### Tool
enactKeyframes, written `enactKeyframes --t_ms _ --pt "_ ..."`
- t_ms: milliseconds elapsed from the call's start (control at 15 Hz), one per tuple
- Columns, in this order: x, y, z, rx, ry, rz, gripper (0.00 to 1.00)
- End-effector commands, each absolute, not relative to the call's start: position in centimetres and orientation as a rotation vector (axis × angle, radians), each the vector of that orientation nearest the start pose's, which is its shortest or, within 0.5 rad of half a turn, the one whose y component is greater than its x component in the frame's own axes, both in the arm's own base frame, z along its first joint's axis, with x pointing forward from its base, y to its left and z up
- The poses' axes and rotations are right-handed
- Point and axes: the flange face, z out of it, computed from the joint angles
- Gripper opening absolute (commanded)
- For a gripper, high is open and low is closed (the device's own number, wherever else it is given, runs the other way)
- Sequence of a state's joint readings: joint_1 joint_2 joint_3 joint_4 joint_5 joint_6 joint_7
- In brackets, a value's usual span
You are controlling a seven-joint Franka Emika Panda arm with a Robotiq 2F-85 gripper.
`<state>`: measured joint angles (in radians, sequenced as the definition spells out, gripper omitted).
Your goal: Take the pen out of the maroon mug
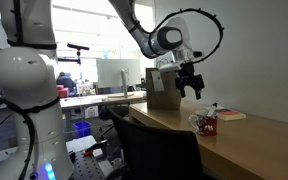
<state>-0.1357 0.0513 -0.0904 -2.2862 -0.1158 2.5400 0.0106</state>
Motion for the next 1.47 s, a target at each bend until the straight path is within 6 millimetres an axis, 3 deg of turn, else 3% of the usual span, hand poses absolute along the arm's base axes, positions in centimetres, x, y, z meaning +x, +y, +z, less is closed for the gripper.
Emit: enactKeyframes --t_ms 0,133,200,333,400,800,1000,1133,1200,1333,1400 --pt "55.6 -14.0 34.0 -3.185 0.222 -0.283 0.99" --pt "56.7 -15.1 33.2 -3.166 0.204 -0.270 0.92" --pt "57.1 -15.8 32.7 -3.155 0.200 -0.262 0.79" --pt "57.8 -16.9 31.8 -3.144 0.196 -0.241 0.78" --pt "58.1 -17.4 31.3 -3.142 0.194 -0.231 0.72" --pt "59.6 -18.7 29.5 -3.135 0.201 -0.187 0.73" --pt "60.0 -18.8 29.1 -3.128 0.207 -0.170 0.63" --pt "60.1 -18.7 29.0 -3.123 0.209 -0.162 0.49" --pt "60.1 -18.7 29.0 -3.122 0.212 -0.160 0.51" --pt "60.1 -18.6 28.5 -3.124 0.213 -0.150 0.41" --pt "60.0 -18.5 28.2 -3.121 0.212 -0.143 0.44"
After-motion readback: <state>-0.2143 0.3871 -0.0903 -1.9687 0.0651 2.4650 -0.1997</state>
